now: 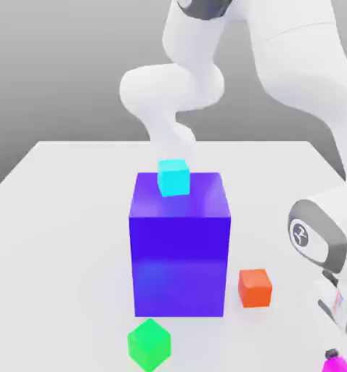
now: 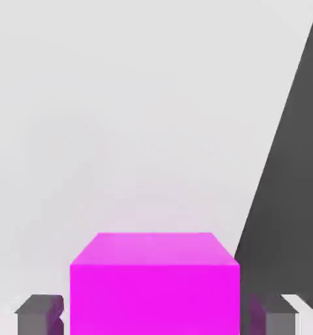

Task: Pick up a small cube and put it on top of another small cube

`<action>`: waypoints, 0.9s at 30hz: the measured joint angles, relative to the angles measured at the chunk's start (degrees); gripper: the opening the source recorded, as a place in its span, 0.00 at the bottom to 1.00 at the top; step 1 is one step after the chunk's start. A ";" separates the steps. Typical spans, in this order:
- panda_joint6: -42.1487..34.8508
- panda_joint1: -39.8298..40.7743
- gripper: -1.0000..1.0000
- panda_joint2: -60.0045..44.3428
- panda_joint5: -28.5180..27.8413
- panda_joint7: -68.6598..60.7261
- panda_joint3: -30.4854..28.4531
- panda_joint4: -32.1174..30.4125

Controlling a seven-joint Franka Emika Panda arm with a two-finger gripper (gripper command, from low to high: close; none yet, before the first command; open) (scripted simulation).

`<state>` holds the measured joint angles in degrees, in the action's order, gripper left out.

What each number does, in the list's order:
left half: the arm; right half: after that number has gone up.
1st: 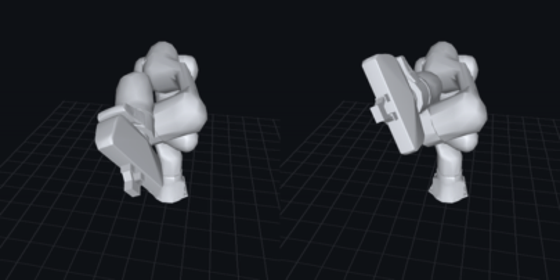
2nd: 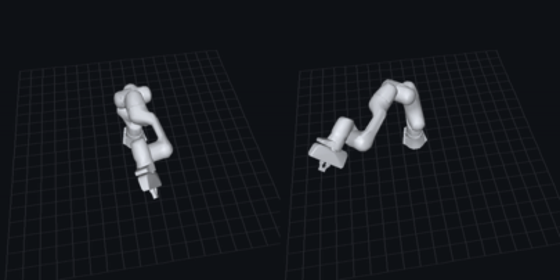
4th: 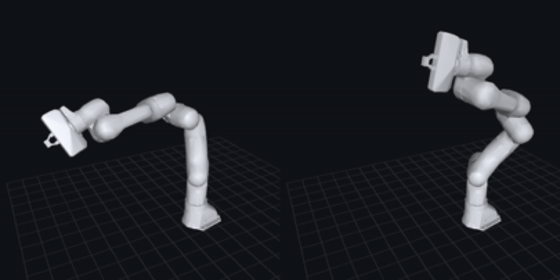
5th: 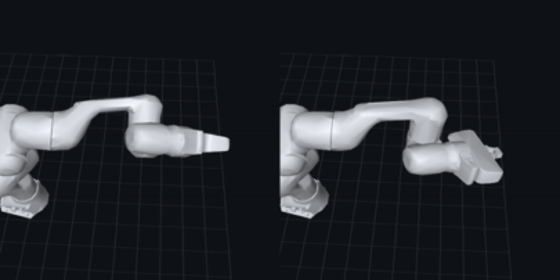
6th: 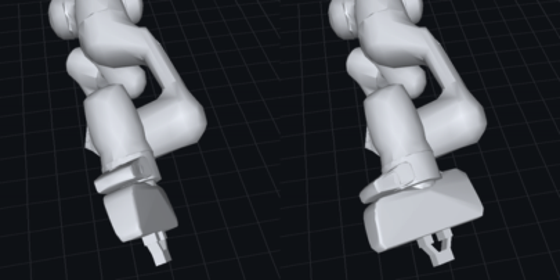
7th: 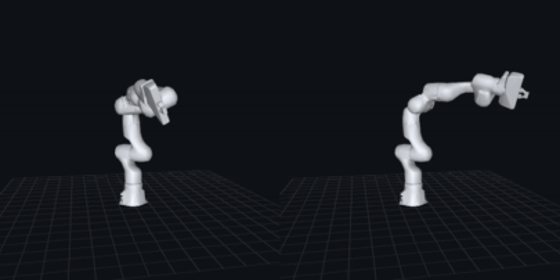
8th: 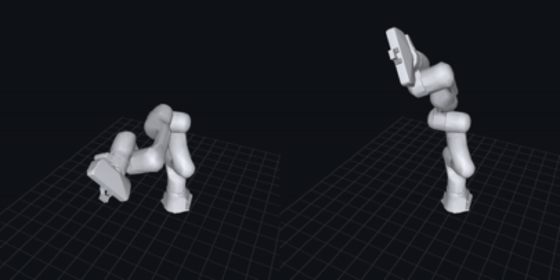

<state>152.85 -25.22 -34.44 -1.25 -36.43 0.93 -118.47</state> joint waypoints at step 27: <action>-3.80 21.43 0.00 26.85 -0.22 -53.61 -4.51 -22.11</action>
<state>149.04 -3.79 -7.60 -1.47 -90.05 -3.58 -140.58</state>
